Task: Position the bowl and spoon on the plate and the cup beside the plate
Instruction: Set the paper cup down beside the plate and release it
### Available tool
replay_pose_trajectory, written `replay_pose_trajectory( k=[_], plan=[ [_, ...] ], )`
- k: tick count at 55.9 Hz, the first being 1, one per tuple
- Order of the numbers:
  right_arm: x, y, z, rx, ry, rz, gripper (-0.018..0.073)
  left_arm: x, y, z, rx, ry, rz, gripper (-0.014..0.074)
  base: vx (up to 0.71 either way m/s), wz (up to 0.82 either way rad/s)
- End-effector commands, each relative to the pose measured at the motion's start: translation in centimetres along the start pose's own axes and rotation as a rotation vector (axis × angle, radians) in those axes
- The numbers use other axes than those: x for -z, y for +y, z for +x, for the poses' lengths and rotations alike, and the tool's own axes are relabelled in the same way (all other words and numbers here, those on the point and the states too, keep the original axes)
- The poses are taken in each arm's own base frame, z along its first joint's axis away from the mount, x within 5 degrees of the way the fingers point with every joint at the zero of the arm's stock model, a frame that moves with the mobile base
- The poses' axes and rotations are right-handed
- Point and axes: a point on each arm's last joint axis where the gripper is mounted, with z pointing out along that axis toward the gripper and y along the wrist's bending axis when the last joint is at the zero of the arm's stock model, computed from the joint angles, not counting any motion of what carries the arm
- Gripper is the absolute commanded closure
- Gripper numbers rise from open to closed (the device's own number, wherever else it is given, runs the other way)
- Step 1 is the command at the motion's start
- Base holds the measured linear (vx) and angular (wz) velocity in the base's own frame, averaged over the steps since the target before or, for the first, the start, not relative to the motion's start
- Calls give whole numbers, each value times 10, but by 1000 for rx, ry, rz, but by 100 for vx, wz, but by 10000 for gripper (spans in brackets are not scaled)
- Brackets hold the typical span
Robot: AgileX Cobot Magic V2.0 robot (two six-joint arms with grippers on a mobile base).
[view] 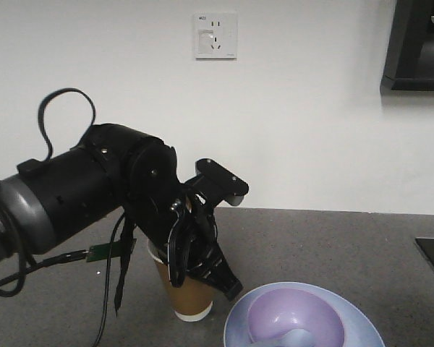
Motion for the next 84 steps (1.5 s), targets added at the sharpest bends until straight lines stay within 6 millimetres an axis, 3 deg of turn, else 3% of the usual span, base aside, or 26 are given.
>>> replay_pose_trajectory(
  k=[1, 21, 29, 38, 50, 60, 73, 84],
  plan=[
    [7, -2, -12, 4, -94, 26, 568, 22, -2, -8, 16, -87, -8, 596, 0, 0],
    [7, -2, -12, 4, -94, 26, 568, 5, -2, -9, 19, -52, -1, 591, 0, 0],
    [7, -2, -12, 4, -94, 26, 568, 5, -2, -9, 18, -60, -2, 542, 0, 0],
    [7, -2, -12, 2, -94, 25, 568, 5, -2, -9, 18, -58, -2, 404, 0, 0],
    [7, -2, -13, -1, -96, 22, 568, 5, -2, -9, 18, -55, -2, 152, 0, 0],
    [7, -2, -13, -2, -96, 22, 568, 7, -2, -9, 17, -58, -4, 49, 0, 0],
    [7, -1, -13, -6, -97, 20, 568, 31, -2, -10, 14, -103, -13, 53, 0, 0],
    [7, -1, -13, -6, -97, 20, 568, 76, -2, -13, 12, -193, -31, 59, 0, 0]
  ],
)
